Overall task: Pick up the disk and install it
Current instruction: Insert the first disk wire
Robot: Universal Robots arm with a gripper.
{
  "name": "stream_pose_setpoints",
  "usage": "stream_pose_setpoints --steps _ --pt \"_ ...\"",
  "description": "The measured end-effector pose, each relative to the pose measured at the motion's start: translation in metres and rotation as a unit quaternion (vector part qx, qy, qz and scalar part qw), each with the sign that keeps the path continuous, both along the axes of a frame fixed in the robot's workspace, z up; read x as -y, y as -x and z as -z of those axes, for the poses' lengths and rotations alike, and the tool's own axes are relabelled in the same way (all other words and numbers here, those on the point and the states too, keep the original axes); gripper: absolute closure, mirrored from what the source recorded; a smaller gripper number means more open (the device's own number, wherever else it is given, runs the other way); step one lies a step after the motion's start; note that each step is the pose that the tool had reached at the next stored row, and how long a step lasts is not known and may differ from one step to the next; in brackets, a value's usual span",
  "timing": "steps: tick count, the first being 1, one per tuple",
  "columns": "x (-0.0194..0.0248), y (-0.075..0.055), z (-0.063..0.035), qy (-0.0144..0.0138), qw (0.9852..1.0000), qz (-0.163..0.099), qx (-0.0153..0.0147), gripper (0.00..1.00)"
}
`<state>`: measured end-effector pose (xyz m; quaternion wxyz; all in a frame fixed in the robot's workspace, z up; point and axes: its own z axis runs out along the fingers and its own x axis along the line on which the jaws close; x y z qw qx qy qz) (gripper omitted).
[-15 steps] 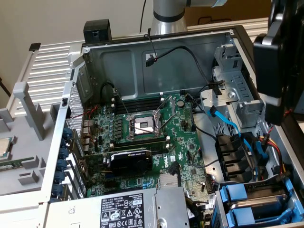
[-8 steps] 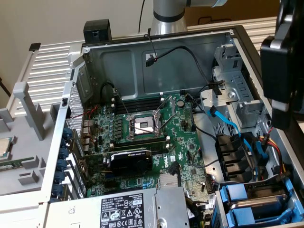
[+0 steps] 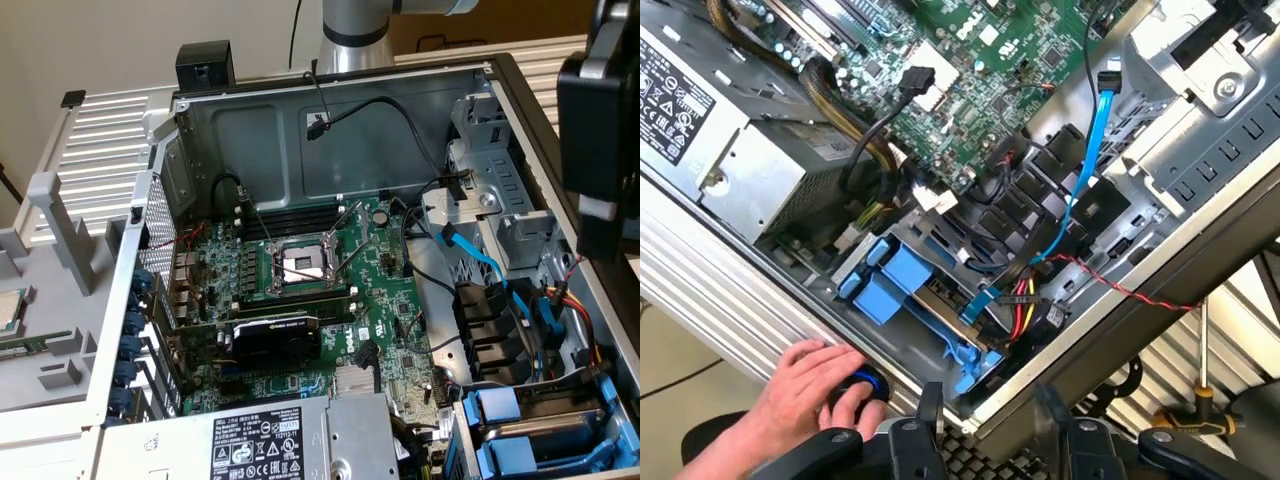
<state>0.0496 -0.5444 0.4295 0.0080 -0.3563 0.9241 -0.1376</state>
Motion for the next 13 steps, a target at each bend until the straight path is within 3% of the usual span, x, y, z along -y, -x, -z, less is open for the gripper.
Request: stream_pose_setpoints --steps 13 --pt "0.0002 0.0082 -0.0007 0.0002 0.9984 -0.057 -0.0001 0.51"
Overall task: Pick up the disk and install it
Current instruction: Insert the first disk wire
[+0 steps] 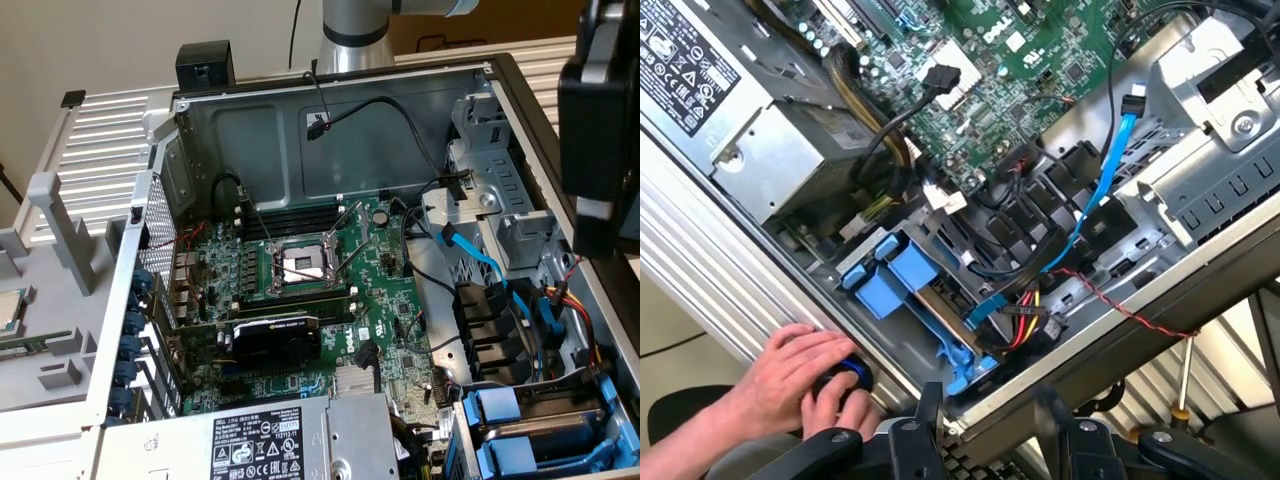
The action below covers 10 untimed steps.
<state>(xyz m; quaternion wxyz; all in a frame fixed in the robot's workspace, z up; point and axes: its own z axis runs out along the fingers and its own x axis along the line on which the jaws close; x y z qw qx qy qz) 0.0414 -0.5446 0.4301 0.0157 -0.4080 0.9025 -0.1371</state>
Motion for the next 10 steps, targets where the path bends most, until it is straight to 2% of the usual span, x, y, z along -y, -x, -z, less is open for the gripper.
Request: stream_pose_setpoints --steps 3,5,8,10 --pt "0.0019 0.000 0.0000 0.0000 1.0000 -0.007 -0.0005 0.51" --pt "0.0069 -0.001 0.0001 -0.0005 1.0000 -0.007 -0.0009 0.51" --pt "0.0165 -0.002 0.0001 -0.0042 1.0000 -0.007 -0.0017 0.51" --pt "0.0226 -0.003 0.0004 -0.0086 0.9999 -0.007 -0.0022 0.51"
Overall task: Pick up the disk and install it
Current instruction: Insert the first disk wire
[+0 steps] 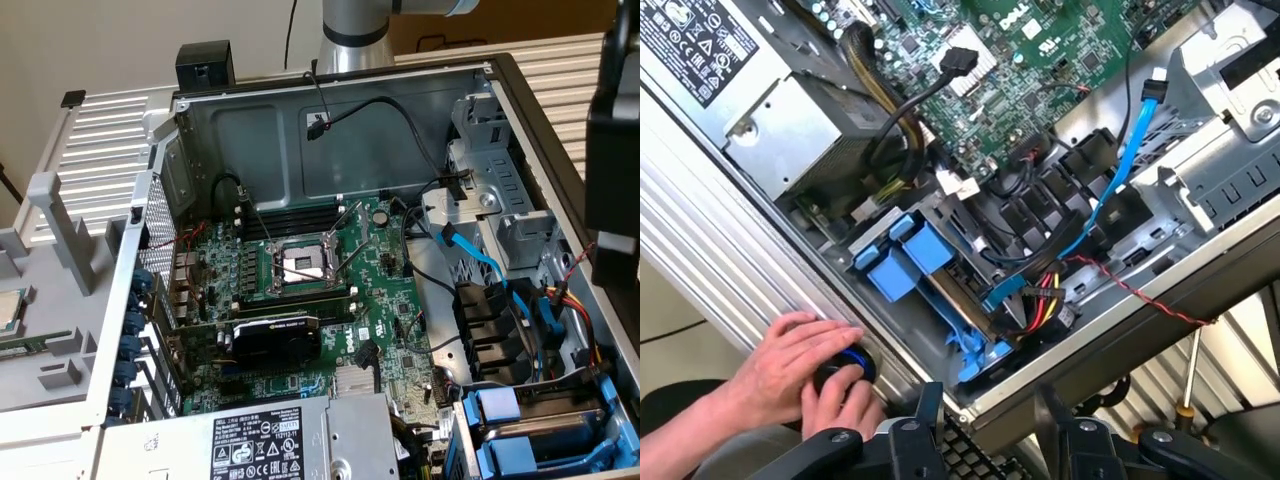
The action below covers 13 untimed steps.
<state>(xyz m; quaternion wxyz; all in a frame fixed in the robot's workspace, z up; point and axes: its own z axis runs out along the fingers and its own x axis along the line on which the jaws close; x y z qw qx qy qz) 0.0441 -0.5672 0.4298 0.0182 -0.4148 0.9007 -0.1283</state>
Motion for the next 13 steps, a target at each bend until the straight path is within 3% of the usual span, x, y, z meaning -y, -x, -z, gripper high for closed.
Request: stream_pose_setpoints --steps 1,3,7,13 --pt "0.0030 0.0000 0.0001 -0.0031 1.0000 0.000 0.0000 0.51" --pt "0.0074 0.0000 0.0003 -0.0055 1.0000 0.000 0.0000 0.51" --pt "0.0081 0.0000 0.0011 -0.0056 0.9998 -0.021 -0.0007 0.51" --pt "0.0084 0.0000 0.0030 -0.0057 0.9983 -0.057 -0.0051 0.51"
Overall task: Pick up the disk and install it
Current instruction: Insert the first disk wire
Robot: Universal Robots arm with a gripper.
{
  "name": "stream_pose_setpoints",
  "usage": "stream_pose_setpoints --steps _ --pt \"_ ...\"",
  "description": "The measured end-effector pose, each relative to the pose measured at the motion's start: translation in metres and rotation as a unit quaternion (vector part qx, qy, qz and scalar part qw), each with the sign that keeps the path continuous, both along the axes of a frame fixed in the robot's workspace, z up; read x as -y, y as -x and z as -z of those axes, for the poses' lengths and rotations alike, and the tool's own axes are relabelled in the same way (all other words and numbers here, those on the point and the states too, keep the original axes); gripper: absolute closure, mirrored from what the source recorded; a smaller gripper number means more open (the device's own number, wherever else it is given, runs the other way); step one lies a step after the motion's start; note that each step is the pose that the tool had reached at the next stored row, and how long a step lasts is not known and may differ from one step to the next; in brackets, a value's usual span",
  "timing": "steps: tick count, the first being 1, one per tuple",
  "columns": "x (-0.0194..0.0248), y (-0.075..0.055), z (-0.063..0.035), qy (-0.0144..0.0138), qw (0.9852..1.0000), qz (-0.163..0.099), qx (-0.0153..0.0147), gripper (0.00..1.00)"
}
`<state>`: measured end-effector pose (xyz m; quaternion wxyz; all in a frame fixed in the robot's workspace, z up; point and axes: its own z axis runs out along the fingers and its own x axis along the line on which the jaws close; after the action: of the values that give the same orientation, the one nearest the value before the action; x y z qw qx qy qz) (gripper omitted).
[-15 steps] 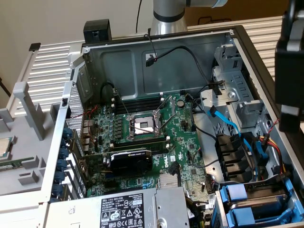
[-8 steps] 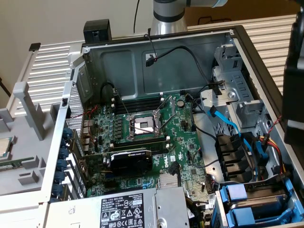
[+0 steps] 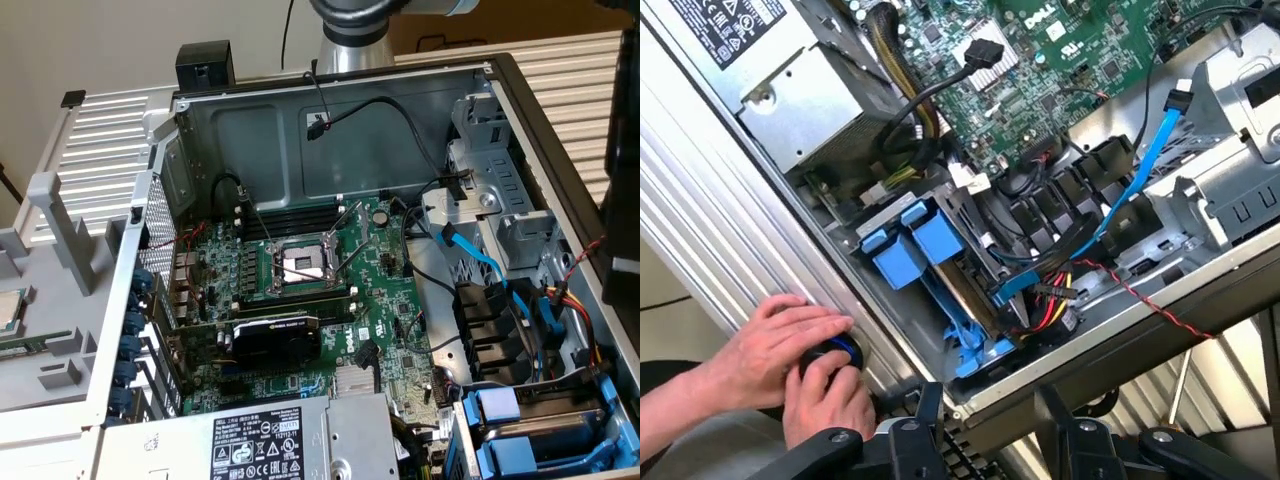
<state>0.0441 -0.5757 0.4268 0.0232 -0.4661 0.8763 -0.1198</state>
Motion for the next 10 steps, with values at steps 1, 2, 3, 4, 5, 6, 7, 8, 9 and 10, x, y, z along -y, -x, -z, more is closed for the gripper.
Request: stream_pose_setpoints --steps 1,2,3,4,5,6,7,8,9,10 --pt "0.0000 0.0000 0.0004 0.0000 1.0000 -0.008 -0.0013 0.51" --pt "0.0000 0.0001 0.0010 0.0000 0.9999 -0.016 -0.0031 0.51" --pt "0.0000 0.0002 0.0015 0.0000 0.9997 -0.025 -0.0050 0.51" --pt "0.0000 0.0001 0.0019 0.0000 0.9994 -0.034 -0.0069 0.51" --pt "0.0000 0.0000 0.0025 0.0000 0.9990 -0.043 -0.0090 0.51" --pt "0.0000 0.0000 0.0030 0.0000 0.9986 -0.052 -0.0112 0.51" --pt "0.0000 0.0000 0.0037 -0.0001 0.9980 -0.061 -0.0135 0.51" --pt "0.0000 0.0001 0.0043 0.0000 0.9974 -0.070 -0.0158 0.51" --pt "0.0000 0.0001 0.0050 0.0000 0.9968 -0.077 -0.0176 0.51" --pt "0.0001 0.0001 0.0057 0.0000 0.9962 -0.085 -0.0193 0.51"
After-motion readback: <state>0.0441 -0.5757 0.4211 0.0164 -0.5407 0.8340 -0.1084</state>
